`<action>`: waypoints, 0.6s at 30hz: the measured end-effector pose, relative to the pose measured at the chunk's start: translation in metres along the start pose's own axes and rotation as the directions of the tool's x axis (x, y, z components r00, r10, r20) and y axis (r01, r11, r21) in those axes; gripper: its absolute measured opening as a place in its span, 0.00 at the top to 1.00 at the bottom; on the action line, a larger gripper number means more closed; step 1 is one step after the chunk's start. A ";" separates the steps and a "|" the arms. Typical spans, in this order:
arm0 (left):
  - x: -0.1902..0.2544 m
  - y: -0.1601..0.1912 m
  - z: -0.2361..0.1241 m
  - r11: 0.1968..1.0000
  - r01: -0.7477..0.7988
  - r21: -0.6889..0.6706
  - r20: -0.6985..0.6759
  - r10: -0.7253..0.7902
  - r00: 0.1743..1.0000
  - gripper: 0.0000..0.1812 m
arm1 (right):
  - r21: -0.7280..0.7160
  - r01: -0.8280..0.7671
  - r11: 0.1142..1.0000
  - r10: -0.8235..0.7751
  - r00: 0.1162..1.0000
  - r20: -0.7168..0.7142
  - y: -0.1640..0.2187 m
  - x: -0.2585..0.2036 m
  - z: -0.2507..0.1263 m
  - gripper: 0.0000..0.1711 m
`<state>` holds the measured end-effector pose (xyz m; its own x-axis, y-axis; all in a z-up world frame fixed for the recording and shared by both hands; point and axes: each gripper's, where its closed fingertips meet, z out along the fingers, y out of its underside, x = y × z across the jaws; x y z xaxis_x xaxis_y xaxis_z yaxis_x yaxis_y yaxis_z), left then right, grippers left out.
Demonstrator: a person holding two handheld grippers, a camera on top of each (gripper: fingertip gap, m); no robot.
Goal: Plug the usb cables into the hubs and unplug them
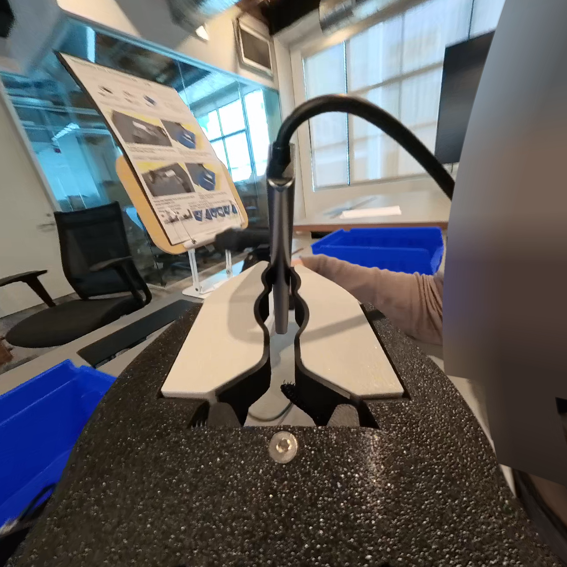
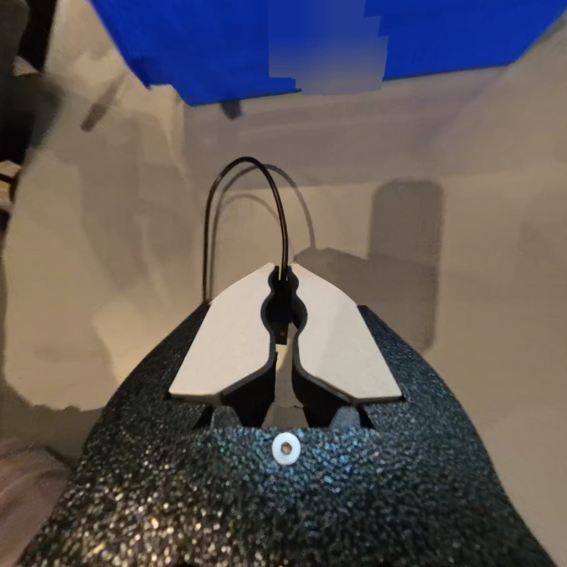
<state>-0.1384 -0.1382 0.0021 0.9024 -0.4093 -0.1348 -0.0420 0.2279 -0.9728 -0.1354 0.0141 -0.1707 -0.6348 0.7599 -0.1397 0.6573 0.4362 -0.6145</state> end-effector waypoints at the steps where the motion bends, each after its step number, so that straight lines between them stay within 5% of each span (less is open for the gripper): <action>1: -0.001 0.002 0.003 1.000 -0.004 -0.012 -0.003 0.004 1.000 0.94 | -0.016 -0.018 1.000 0.017 1.000 -0.022 0.005 0.008 0.006 0.98; 6: -0.007 0.013 0.019 0.998 -0.019 -0.052 -0.014 0.018 1.000 0.94 | -0.083 -0.072 0.994 0.062 0.992 -0.108 0.027 0.034 0.024 0.97; 13: -0.018 0.017 0.026 0.997 -0.012 -0.077 0.000 0.012 1.000 0.94 | 0.141 -0.328 0.934 0.325 0.945 0.048 0.005 0.038 -0.002 0.86; 18: -0.026 0.009 0.030 0.998 -0.025 -0.055 0.005 0.025 1.000 0.94 | 0.023 -0.295 0.955 0.295 0.947 -0.123 0.038 0.046 -0.021 0.89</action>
<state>-0.1496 -0.0991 0.0023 0.9031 -0.3994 -0.1581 -0.0876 0.1890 -0.9781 -0.1311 0.0758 -0.1844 -0.3574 0.9080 -0.2186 0.8060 0.1816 -0.5634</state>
